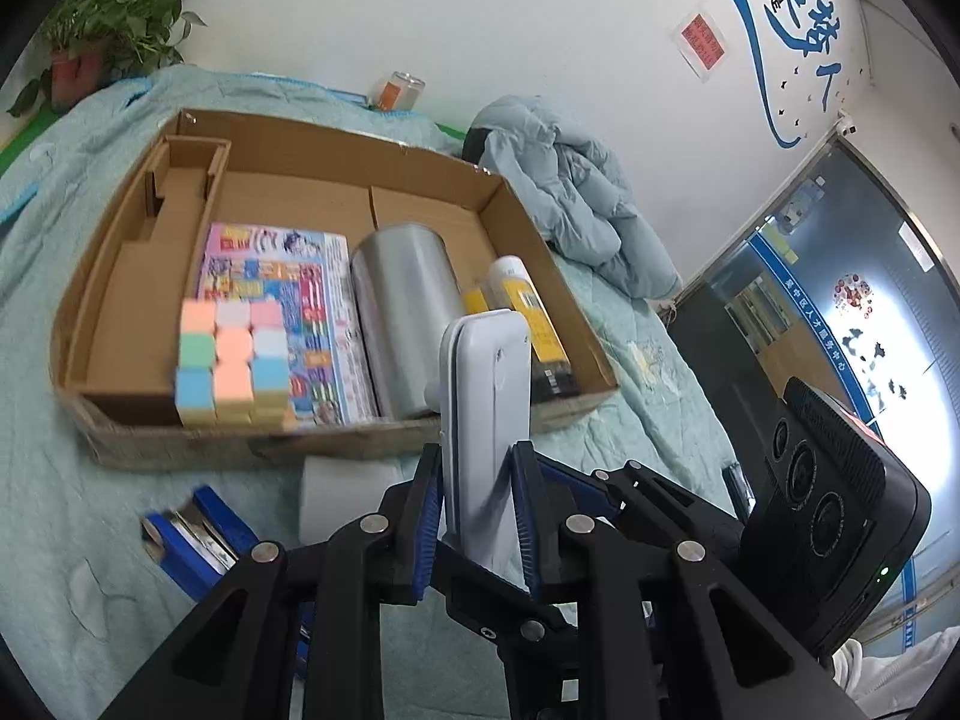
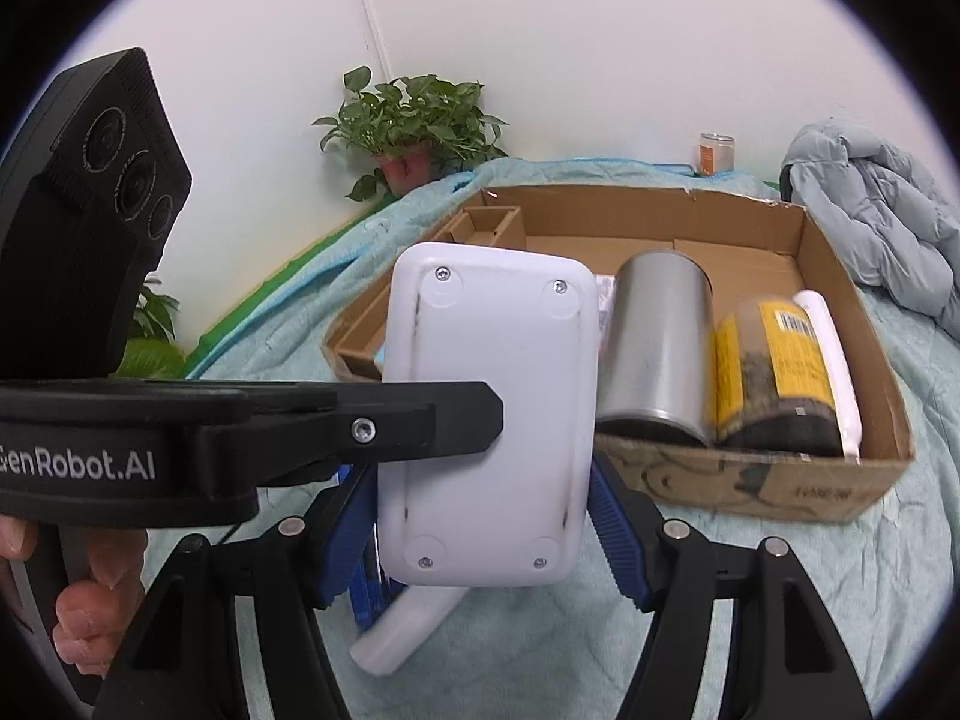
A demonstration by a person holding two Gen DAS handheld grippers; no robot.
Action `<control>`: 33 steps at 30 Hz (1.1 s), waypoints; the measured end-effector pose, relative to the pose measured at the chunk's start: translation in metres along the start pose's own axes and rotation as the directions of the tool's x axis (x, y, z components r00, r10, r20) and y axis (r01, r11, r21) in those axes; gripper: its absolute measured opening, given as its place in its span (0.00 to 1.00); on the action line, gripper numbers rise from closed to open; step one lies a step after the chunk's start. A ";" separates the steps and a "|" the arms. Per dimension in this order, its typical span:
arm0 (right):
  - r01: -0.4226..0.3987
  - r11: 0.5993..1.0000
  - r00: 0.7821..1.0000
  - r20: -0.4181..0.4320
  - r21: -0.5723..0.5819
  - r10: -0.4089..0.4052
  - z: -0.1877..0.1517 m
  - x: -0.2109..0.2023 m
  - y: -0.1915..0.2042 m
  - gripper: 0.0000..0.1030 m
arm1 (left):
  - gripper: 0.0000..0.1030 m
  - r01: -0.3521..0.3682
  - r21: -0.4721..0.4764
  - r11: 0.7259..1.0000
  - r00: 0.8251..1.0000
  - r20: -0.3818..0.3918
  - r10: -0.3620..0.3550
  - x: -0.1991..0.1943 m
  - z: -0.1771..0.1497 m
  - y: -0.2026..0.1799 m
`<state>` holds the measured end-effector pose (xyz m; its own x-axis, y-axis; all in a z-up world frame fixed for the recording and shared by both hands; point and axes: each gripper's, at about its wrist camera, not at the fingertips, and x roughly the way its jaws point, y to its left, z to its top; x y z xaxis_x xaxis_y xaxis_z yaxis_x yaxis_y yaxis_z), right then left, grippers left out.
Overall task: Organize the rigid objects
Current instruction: 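Lower the white case into the box beside the silver can and release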
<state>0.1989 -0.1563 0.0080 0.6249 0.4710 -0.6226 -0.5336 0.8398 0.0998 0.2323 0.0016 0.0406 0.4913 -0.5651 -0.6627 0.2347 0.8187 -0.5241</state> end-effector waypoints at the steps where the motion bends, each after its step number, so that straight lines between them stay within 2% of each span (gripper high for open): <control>1: 0.000 1.000 1.000 0.000 -0.004 0.000 0.006 0.003 0.001 0.65 | 0.19 -0.003 0.002 1.000 1.000 0.003 0.003 -0.001 0.006 0.002; 6: -0.003 1.000 1.000 -0.017 0.010 0.003 0.027 0.018 0.007 0.65 | 0.19 -0.021 0.017 1.000 1.000 -0.011 0.021 0.003 0.045 0.014; 15: -0.027 0.994 0.994 -0.102 0.105 0.038 0.057 0.058 -0.002 0.64 | 0.19 -0.046 0.009 0.999 0.997 -0.066 0.047 0.026 0.085 0.041; 31: -0.010 0.983 0.980 -0.195 0.185 0.047 0.055 0.082 -0.021 0.66 | 0.19 -0.037 -0.046 0.998 0.988 -0.154 0.029 0.067 0.091 0.068; 32: -0.012 0.982 0.981 -0.190 0.187 0.048 0.053 0.080 -0.022 0.66 | 0.20 -0.057 -0.051 0.997 0.988 -0.147 0.049 0.065 0.090 0.070; 33: -0.016 0.982 0.982 -0.182 0.187 0.050 0.053 0.078 -0.023 0.66 | 0.27 -0.072 -0.054 0.996 0.988 -0.143 0.064 0.064 0.091 0.072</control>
<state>0.2897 -0.1248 -0.0018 0.4828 0.4556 -0.7479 -0.4277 0.8679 0.2526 0.3568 0.0336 0.0090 0.3806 -0.5207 -0.7642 0.1535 0.8505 -0.5030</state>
